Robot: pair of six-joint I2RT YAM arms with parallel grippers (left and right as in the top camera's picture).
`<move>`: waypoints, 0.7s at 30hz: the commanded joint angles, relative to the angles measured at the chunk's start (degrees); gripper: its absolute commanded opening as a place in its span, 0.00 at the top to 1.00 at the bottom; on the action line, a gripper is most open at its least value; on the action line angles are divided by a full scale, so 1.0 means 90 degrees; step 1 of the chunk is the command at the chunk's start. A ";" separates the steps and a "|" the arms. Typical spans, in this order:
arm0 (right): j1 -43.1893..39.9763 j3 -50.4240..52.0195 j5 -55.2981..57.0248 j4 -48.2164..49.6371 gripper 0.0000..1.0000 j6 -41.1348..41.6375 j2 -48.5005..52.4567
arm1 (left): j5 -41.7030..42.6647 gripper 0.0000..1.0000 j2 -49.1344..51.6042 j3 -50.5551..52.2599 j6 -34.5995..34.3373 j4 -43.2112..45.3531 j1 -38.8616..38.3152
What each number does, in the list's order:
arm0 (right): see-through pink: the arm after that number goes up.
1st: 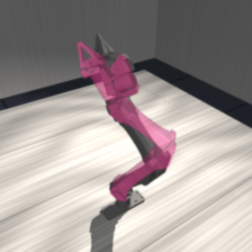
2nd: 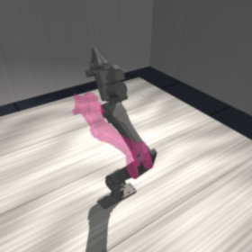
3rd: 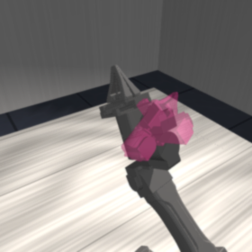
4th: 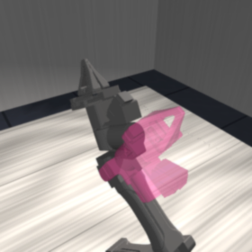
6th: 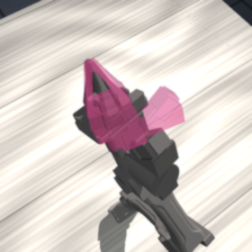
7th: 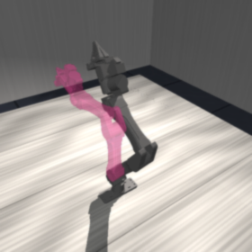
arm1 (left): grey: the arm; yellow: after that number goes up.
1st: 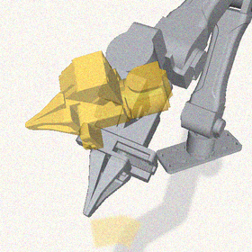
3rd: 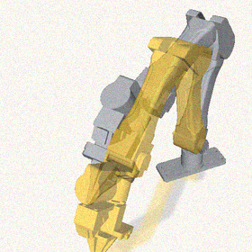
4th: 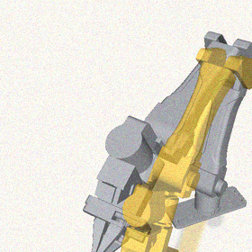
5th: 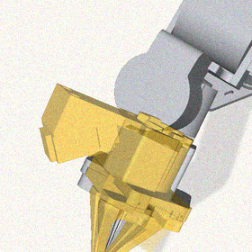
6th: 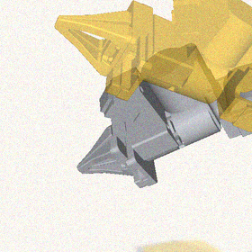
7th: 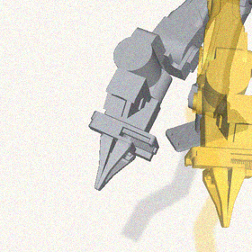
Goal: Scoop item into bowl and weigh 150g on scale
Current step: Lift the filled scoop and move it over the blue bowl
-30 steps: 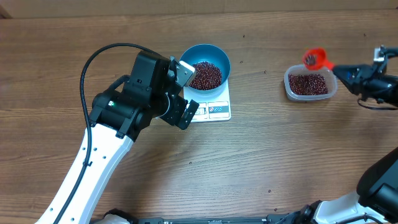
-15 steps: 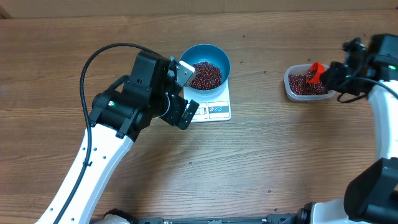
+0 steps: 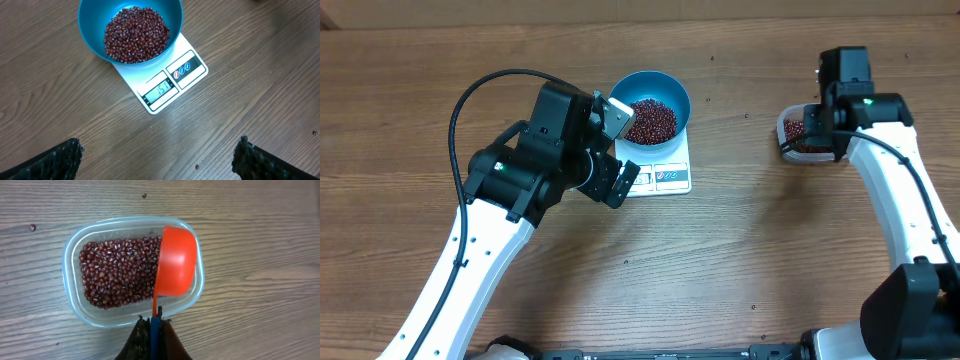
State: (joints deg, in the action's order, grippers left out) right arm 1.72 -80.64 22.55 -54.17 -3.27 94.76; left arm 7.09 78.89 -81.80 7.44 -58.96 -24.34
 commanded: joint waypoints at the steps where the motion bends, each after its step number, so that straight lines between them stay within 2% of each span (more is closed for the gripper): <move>1: 0.0146 -0.0097 0.0542 -0.0024 0.96 -0.0022 -0.0182 | -0.0002 0.01 0.0019 -0.0046 -0.0066 0.0007 -0.0007; 5: 0.0185 -0.0097 0.0053 -0.0012 0.96 -0.0017 -0.0189 | -0.0002 0.00 0.0019 -0.0046 -0.0066 0.0007 -0.0007; 6: 0.0182 -0.0117 -0.0967 0.0058 0.96 -0.0019 -0.0270 | -0.0002 0.00 0.0019 -0.0046 -0.0066 0.0007 -0.0007; 12: 0.0219 -0.0454 -0.4044 0.0855 0.97 -0.0027 -0.0702 | -0.0002 0.00 0.0019 -0.0046 -0.0066 0.0007 -0.0007; 16: 0.0556 -0.0452 -0.5710 0.1202 0.96 -0.1003 -0.0780 | -0.0002 0.00 0.0019 -0.0046 -0.0066 0.0007 -0.0007; 21: 0.1132 -0.0452 -0.5802 0.1207 0.96 -0.1855 -0.0464 | -0.0002 0.00 0.0019 -0.0046 -0.0066 0.0007 -0.0007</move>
State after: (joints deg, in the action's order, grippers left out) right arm 9.52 -83.48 -24.32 -43.55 -12.62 88.82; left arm 7.09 78.89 -81.80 7.44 -58.96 -24.34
